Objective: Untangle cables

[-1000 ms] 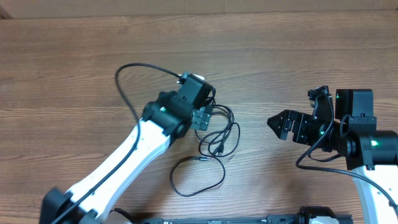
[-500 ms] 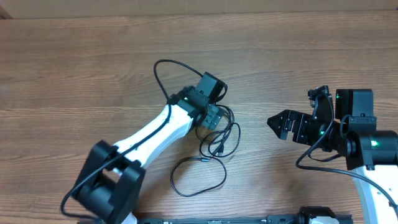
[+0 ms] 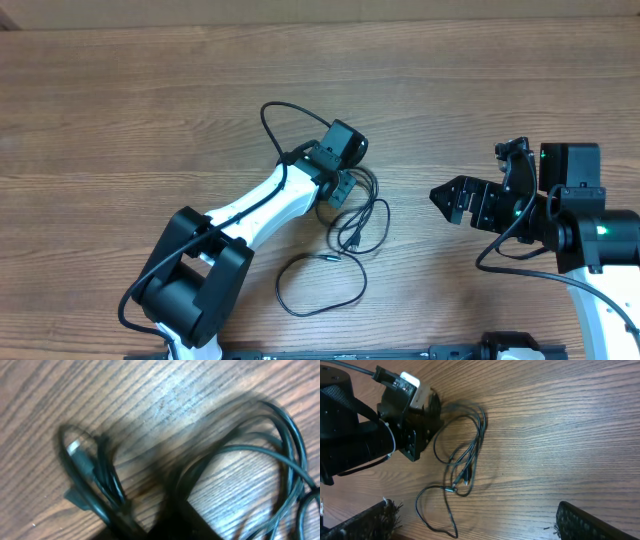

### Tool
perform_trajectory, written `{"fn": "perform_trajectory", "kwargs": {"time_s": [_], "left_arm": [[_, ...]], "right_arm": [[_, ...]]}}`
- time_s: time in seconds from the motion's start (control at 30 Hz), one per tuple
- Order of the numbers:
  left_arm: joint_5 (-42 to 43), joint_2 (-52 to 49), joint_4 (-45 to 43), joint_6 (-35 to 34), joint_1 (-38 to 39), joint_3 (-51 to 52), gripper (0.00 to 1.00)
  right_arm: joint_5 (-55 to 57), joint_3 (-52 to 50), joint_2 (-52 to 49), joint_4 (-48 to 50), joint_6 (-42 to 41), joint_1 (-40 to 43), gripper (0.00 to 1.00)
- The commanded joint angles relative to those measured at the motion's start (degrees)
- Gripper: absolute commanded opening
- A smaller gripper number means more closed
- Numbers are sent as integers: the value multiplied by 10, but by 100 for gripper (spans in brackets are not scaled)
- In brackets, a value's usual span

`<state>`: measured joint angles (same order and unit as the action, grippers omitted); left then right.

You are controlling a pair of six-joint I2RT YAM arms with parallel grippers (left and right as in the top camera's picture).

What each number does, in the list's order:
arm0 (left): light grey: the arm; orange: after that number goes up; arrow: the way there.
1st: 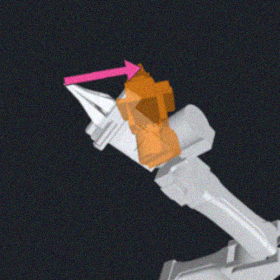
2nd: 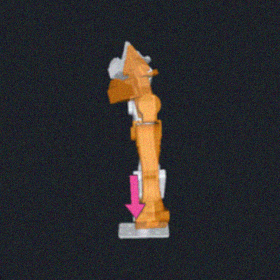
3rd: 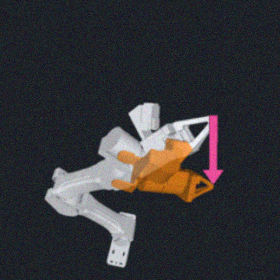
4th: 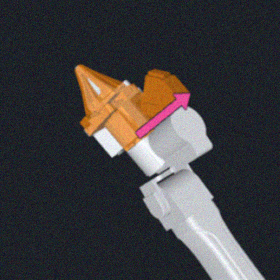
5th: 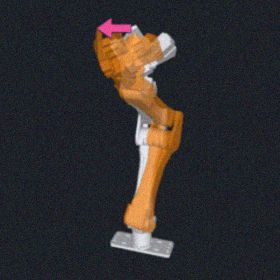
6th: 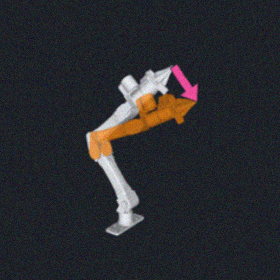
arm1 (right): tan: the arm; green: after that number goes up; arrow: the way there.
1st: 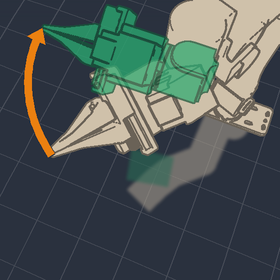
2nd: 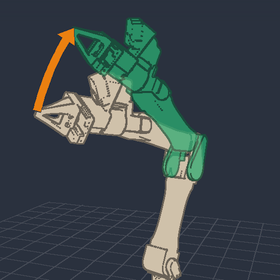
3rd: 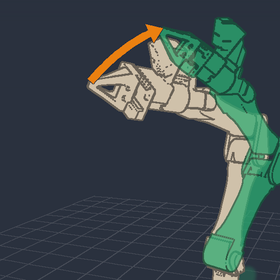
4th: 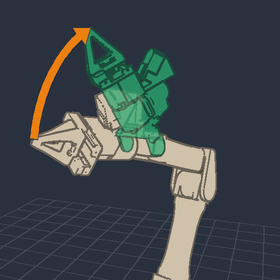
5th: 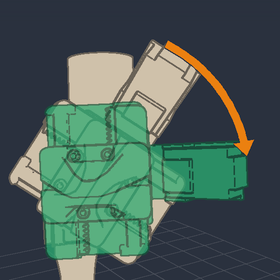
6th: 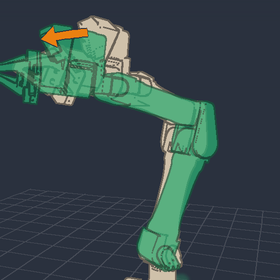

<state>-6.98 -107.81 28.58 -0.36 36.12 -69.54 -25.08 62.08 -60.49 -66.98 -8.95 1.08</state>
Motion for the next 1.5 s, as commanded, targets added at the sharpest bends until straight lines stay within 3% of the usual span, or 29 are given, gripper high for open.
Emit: {"fn": "perform_trajectory", "kwargs": {"time_s": [0.0,0.1,0.33,0.63,0.9,1.13,1.47], "left_arm": [[13,-3,-3,-12,-1,-14,13],[24,-3,-1,-16,-1,-15,4],[37,45,24,-46,-2,-19,4],[40,213,27,-76,-9,-20,4],[136,319,27,-91,-13,-20,4],[310,352,3,-80,-31,-20,4],[693,351,-54,-3,-122,-20,4]], "right_arm": [[-1,-3,3,3,2,2,100],[-1,-3,3,3,2,2,100],[-1,-3,3,-2,2,2,99],[-7,-3,4,-16,2,2,97],[-99,-3,4,-16,47,2,96],[-124,-2,7,-16,48,2,96],[-157,-2,63,4,50,2,97]]}}
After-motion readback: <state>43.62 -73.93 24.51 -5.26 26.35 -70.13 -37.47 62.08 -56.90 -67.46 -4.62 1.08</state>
